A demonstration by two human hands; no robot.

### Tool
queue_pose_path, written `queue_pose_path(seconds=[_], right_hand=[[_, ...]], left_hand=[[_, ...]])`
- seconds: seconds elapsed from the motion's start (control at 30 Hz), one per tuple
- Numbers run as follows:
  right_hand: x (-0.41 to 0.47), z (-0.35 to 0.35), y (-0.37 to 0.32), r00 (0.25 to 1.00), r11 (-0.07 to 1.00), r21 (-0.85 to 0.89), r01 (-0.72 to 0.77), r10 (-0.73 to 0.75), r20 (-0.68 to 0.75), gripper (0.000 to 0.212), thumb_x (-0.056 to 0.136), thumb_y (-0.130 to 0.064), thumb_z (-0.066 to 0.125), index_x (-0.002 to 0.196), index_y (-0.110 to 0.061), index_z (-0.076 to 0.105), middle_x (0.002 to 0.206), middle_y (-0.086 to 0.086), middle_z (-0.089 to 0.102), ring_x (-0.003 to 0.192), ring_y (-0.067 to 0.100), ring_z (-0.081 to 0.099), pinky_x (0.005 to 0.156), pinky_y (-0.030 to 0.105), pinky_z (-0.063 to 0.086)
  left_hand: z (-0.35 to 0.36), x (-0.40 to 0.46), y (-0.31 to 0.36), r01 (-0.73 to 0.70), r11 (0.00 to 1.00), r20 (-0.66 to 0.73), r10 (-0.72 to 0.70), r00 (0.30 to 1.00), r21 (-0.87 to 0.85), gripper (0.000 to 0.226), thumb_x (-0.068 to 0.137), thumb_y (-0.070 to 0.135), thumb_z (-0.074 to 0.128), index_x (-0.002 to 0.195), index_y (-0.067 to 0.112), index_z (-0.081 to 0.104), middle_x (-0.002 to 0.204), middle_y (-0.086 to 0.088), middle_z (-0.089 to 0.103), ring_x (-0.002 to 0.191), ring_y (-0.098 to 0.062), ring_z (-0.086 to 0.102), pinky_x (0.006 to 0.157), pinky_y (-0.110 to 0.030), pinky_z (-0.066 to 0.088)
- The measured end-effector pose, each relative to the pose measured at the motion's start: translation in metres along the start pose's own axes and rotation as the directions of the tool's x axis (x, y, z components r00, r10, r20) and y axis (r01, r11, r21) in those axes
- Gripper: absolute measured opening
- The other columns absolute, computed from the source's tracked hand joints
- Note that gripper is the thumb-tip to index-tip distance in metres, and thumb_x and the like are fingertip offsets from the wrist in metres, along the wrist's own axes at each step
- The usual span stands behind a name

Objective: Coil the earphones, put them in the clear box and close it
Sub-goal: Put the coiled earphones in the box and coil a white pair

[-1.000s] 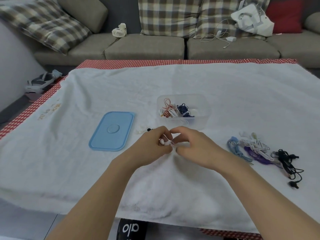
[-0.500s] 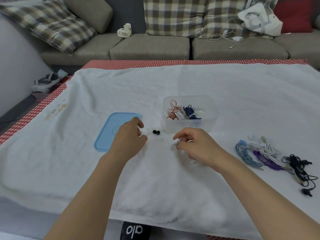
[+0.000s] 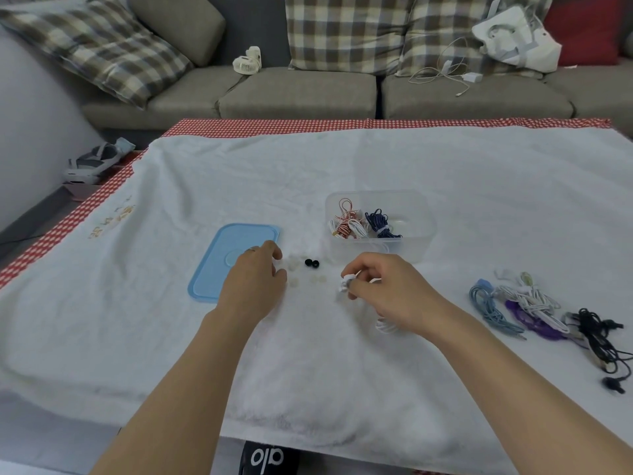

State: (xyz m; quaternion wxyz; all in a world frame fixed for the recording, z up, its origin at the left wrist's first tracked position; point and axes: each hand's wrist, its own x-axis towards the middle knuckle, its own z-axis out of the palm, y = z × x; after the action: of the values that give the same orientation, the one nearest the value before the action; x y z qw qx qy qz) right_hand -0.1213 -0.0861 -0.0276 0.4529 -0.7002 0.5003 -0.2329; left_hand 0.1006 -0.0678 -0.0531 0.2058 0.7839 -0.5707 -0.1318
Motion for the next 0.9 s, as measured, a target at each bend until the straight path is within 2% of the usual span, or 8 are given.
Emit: queue_pose_path(seconds=[0.13, 0.33, 0.5, 0.63, 0.7, 0.8, 0.9], right_hand=[[-0.0017, -0.0011, 0.0026, 1.000, 1.000, -0.011, 0.003, -0.004, -0.019, 0.008, 0.091, -0.024, 0.064, 0.089, -0.030, 0.069, 0.081, -0.005, 0.068, 0.063, 0.007, 0.054, 0.052, 0.022, 0.042], [-0.0029, -0.0056, 0.0027, 0.999, 0.999, -0.040, 0.008, -0.009, -0.038, 0.010, 0.092, -0.022, 0.062, 0.089, -0.028, 0.068, 0.078, -0.008, 0.072, 0.054, -0.003, 0.052, 0.054, 0.016, 0.036], [-0.0010, -0.0076, 0.0047, 0.997, 0.999, -0.033, 0.001, -0.004, -0.082, 0.008, 0.090, -0.021, 0.064, 0.087, -0.027, 0.070, 0.084, -0.004, 0.070, 0.060, 0.004, 0.052, 0.059, 0.020, 0.038], [-0.0015, -0.0081, 0.0038, 0.995, 1.000, -0.007, 0.012, -0.013, -0.096, 0.010, 0.091, -0.014, 0.063, 0.090, -0.021, 0.070, 0.084, -0.003, 0.069, 0.052, -0.002, 0.061, 0.054, 0.015, 0.039], [-0.0020, -0.0075, 0.0027, 0.995, 1.000, -0.004, 0.014, -0.014, -0.097, 0.010, 0.091, -0.014, 0.064, 0.091, -0.021, 0.070, 0.085, -0.004, 0.069, 0.055, -0.004, 0.063, 0.055, 0.013, 0.040], [-0.0035, -0.0072, 0.0006, 0.995, 1.000, -0.021, 0.022, -0.024, -0.099, 0.011, 0.090, -0.016, 0.064, 0.091, -0.024, 0.071, 0.082, -0.007, 0.071, 0.064, -0.002, 0.063, 0.063, 0.021, 0.046], [-0.0054, -0.0079, -0.0028, 0.996, 1.000, 0.028, 0.008, -0.005, -0.088, 0.012, 0.092, -0.013, 0.063, 0.094, -0.020, 0.071, 0.085, -0.005, 0.068, 0.054, -0.010, 0.060, 0.052, 0.024, 0.050]], left_hand=[[0.0002, 0.0002, -0.0003, 0.003, 1.000, -0.016, -0.003, 1.000, 0.008, 0.014, 0.095, 0.013, 0.057, 0.108, 0.017, 0.062, 0.098, -0.002, 0.062, 0.086, -0.020, 0.059, 0.075, -0.036, 0.053], [-0.0003, -0.0009, -0.0003, -0.022, 1.000, -0.018, 0.022, 1.000, 0.010, 0.009, 0.090, 0.009, 0.059, 0.091, 0.017, 0.062, 0.094, -0.003, 0.064, 0.083, -0.021, 0.060, 0.074, -0.039, 0.056], [-0.0039, 0.0015, -0.0042, -0.009, 0.996, -0.006, 0.008, 1.000, -0.083, 0.022, 0.084, 0.008, 0.068, 0.099, 0.016, 0.053, 0.096, 0.001, 0.059, 0.070, -0.011, 0.049, 0.058, -0.028, 0.041], [-0.0032, 0.0029, -0.0075, 0.008, 1.000, 0.028, -0.008, 1.000, -0.006, 0.030, 0.087, 0.015, 0.068, 0.115, 0.019, 0.060, 0.102, 0.000, 0.059, 0.084, -0.015, 0.052, 0.068, -0.027, 0.040], [-0.0019, 0.0033, -0.0081, 0.008, 1.000, 0.031, -0.008, 0.999, -0.003, 0.026, 0.088, 0.013, 0.064, 0.113, 0.019, 0.065, 0.103, 0.000, 0.060, 0.086, -0.015, 0.053, 0.071, -0.027, 0.042], [-0.0010, 0.0033, -0.0085, -0.010, 1.000, 0.027, 0.010, 1.000, -0.008, 0.018, 0.089, 0.010, 0.062, 0.103, 0.021, 0.066, 0.101, 0.001, 0.062, 0.077, -0.012, 0.052, 0.065, -0.026, 0.041], [-0.0026, 0.0016, -0.0067, -0.050, 0.998, 0.027, 0.051, 0.998, -0.033, 0.014, 0.090, 0.011, 0.064, 0.097, 0.023, 0.064, 0.100, 0.003, 0.062, 0.073, -0.006, 0.049, 0.061, -0.023, 0.039]])
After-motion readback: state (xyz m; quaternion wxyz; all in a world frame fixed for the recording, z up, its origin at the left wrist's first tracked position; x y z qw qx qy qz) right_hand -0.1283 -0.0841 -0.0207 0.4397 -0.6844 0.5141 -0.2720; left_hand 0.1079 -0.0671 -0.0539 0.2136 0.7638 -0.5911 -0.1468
